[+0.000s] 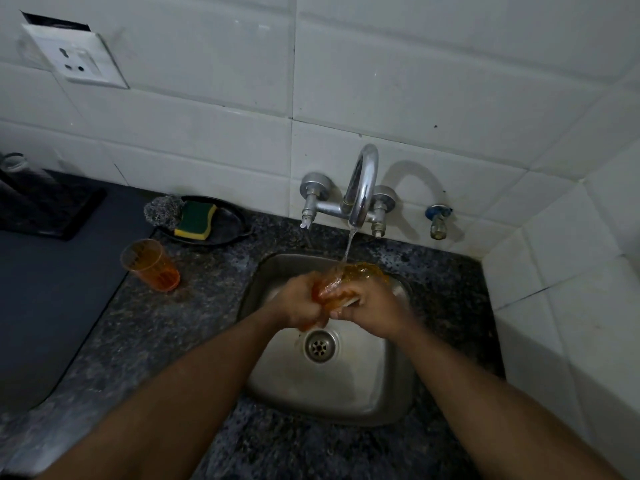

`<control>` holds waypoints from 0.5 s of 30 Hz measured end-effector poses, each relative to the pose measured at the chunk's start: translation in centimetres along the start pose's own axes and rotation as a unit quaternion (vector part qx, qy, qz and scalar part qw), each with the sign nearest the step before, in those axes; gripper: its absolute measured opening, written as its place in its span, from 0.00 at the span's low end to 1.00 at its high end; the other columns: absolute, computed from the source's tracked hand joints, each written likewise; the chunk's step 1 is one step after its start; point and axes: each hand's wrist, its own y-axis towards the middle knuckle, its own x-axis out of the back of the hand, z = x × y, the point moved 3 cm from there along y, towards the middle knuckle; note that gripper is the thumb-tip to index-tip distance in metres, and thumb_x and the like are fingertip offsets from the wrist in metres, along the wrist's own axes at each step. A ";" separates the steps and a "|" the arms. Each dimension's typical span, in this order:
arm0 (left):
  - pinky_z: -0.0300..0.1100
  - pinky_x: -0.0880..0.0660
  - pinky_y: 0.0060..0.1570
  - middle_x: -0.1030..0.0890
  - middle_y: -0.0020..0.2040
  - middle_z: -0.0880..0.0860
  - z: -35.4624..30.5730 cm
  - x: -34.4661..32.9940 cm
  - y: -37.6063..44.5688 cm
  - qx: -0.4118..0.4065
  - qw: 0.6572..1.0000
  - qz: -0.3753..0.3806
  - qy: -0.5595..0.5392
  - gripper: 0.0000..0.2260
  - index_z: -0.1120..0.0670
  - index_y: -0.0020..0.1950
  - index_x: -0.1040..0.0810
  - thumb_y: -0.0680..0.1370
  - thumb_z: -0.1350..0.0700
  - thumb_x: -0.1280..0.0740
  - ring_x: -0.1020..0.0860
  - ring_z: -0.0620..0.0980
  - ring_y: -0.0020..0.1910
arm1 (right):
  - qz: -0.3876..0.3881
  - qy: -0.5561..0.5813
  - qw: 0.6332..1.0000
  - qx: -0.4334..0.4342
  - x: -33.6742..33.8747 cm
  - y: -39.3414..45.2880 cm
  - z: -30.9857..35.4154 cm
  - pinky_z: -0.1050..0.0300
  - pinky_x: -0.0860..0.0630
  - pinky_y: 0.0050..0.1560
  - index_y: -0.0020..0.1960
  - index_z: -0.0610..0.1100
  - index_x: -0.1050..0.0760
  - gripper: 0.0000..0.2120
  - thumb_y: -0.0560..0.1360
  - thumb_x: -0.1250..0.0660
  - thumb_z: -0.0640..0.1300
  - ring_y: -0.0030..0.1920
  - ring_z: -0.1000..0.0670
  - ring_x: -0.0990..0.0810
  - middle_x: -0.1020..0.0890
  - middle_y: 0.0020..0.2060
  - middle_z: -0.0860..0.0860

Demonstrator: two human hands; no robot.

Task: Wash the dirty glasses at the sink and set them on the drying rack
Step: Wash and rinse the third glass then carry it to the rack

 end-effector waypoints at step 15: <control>0.47 0.17 0.40 0.16 0.46 0.61 2.5 -1.4 -0.6 0.253 0.955 0.156 -0.009 0.08 0.58 0.50 0.17 0.73 0.59 0.24 0.14 0.62 0.47 | -0.146 0.297 0.901 -0.280 -6.3 -3.2 -3.3 0.47 0.16 0.49 0.53 0.45 0.18 0.14 0.71 0.22 0.33 0.48 0.46 0.14 0.13 0.47 0.45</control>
